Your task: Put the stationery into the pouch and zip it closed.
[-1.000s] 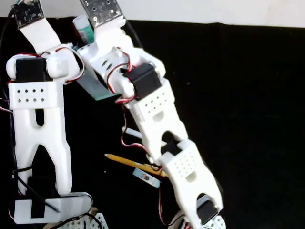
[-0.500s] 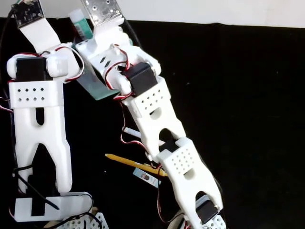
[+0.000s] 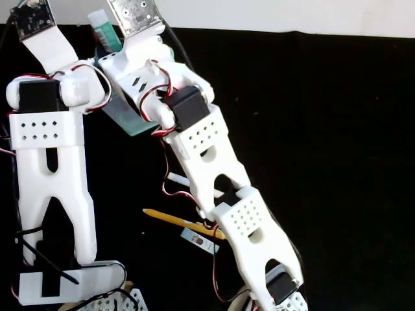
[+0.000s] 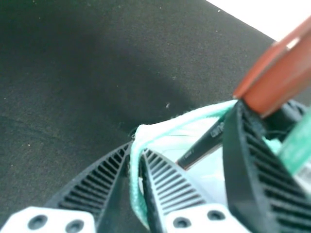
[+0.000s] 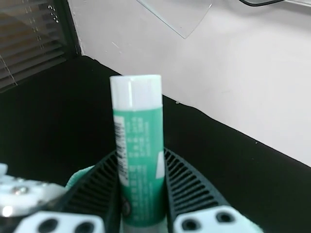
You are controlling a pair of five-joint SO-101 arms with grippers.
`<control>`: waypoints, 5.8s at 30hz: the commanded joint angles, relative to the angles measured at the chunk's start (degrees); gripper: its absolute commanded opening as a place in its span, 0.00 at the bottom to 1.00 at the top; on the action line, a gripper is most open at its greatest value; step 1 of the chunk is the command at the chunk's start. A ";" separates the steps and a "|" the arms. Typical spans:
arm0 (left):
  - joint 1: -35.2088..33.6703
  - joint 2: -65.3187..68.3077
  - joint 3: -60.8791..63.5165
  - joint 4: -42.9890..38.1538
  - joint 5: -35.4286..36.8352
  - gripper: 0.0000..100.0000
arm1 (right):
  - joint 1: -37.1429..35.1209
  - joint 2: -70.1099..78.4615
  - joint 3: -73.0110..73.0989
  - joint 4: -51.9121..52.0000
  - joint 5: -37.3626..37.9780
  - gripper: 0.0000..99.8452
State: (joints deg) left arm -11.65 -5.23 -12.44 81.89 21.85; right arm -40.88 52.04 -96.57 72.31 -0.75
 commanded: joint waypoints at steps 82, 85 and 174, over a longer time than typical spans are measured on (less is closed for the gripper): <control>-0.48 0.66 0.92 -0.18 -0.35 0.01 | 8.66 -24.75 -4.26 28.79 5.01 0.26; -0.48 0.66 0.92 -0.18 -0.35 0.01 | 8.57 -24.75 -4.18 28.79 5.01 0.26; -0.75 0.66 1.36 -0.18 -0.35 0.01 | -11.82 -46.37 131.30 -9.80 26.29 0.26</control>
State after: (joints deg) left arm -11.91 -5.23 -11.91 82.24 21.49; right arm -52.22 2.81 34.51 65.01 24.92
